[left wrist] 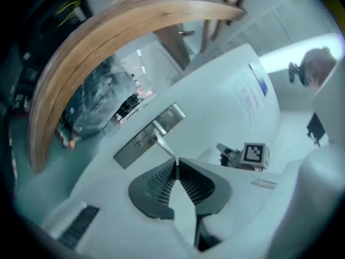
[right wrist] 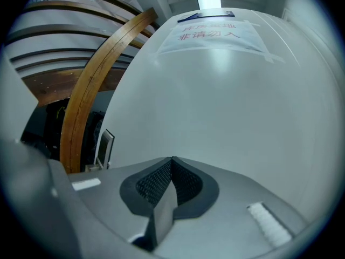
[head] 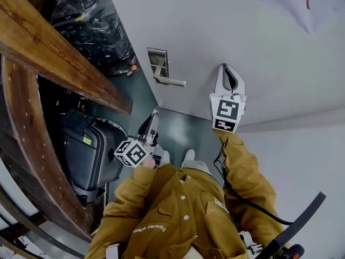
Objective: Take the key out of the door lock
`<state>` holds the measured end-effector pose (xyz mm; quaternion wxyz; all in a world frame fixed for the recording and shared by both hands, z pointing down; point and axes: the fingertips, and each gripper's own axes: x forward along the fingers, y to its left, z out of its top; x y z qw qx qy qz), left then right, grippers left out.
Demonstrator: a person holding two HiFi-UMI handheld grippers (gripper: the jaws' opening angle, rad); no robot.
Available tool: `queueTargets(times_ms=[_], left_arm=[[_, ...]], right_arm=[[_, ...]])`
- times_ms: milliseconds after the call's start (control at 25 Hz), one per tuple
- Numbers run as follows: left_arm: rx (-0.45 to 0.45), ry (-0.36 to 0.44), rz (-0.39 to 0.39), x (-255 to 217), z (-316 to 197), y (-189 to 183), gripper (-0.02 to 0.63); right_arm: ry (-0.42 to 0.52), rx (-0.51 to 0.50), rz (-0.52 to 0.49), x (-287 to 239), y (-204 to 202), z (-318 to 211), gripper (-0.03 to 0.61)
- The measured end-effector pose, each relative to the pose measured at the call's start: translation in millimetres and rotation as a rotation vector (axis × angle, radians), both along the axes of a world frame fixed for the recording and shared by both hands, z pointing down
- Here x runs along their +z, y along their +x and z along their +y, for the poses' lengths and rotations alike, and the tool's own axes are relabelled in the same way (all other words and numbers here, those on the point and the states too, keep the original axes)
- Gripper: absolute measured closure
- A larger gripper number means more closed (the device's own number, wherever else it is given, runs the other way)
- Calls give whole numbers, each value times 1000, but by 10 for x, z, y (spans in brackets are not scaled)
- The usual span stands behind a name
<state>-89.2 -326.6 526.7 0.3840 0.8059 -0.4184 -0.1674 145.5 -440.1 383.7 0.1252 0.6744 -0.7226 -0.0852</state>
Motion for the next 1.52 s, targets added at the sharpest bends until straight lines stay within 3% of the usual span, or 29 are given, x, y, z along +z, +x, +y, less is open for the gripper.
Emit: queueTargets(times_ms=[160, 240, 280, 360, 480, 800, 1000, 1160, 1280, 1520], left_arm=[[68, 327, -458, -820, 133, 183, 591], [73, 471, -607, -1193, 182, 288, 591], [66, 524, -639, -1362, 205, 341, 591], [29, 594, -636, -1676, 235, 449, 591], [15, 627, -632, -1860, 304, 595, 591], [91, 600, -635, -1741, 459, 860, 591], [101, 592, -632, -1724, 461, 901, 591], [94, 598, -624, -1714, 444, 891, 591], [91, 592, -623, -1693, 466, 883, 591], [90, 588, -623, -1678, 463, 872, 591]], right_arm=[[34, -104, -114, -187, -152, 299, 572], [56, -164, -180, -321, -211, 504, 572], [61, -194, -209, -374, -240, 607, 572], [65, -245, -239, -446, -303, 812, 572], [93, -283, -243, -478, -380, 1108, 574], [18, -308, -317, -150, -426, 1522, 574], [-1, -320, -308, -120, -461, 1579, 574], [40, -333, -323, -212, -545, 1580, 574], [-7, -340, -295, -167, -569, 1607, 574], [-6, -351, -288, -154, -582, 1612, 574]])
